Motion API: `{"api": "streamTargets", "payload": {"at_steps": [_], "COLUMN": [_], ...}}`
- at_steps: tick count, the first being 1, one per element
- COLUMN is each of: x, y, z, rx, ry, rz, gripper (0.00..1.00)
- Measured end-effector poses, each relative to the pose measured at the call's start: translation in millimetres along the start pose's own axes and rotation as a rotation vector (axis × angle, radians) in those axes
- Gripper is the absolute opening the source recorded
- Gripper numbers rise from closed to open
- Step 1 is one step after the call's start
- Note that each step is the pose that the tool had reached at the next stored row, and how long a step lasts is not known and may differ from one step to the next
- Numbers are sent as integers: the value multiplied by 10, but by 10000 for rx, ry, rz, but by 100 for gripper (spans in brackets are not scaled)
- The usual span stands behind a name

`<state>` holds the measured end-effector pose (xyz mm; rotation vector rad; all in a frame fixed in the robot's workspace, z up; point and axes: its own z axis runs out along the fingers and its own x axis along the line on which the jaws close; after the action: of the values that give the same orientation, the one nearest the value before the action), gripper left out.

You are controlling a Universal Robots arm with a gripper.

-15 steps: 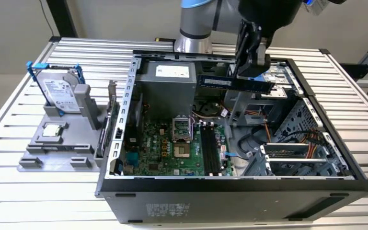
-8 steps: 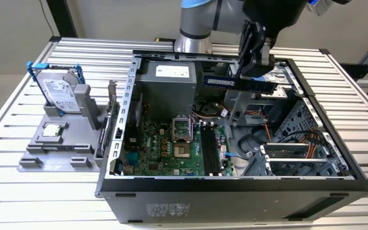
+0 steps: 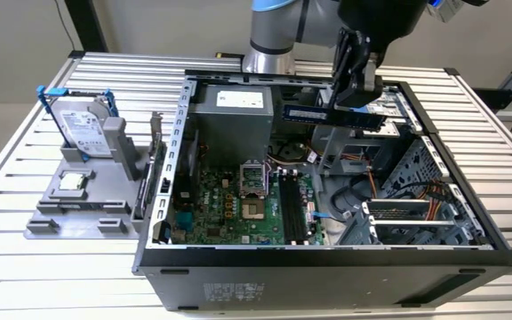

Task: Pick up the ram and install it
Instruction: 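Pick up the ram and move it above insertion slot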

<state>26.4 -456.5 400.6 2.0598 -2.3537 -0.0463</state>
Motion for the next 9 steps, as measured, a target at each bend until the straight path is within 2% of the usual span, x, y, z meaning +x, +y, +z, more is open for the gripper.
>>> {"api": "streamTargets", "payload": {"at_steps": [5, 9], "x": [0, 0], "y": [-1, -1], "z": [0, 0], "rx": [0, 4], "ry": [-2, -14], "rz": [40, 460], "gripper": [0, 0]}}
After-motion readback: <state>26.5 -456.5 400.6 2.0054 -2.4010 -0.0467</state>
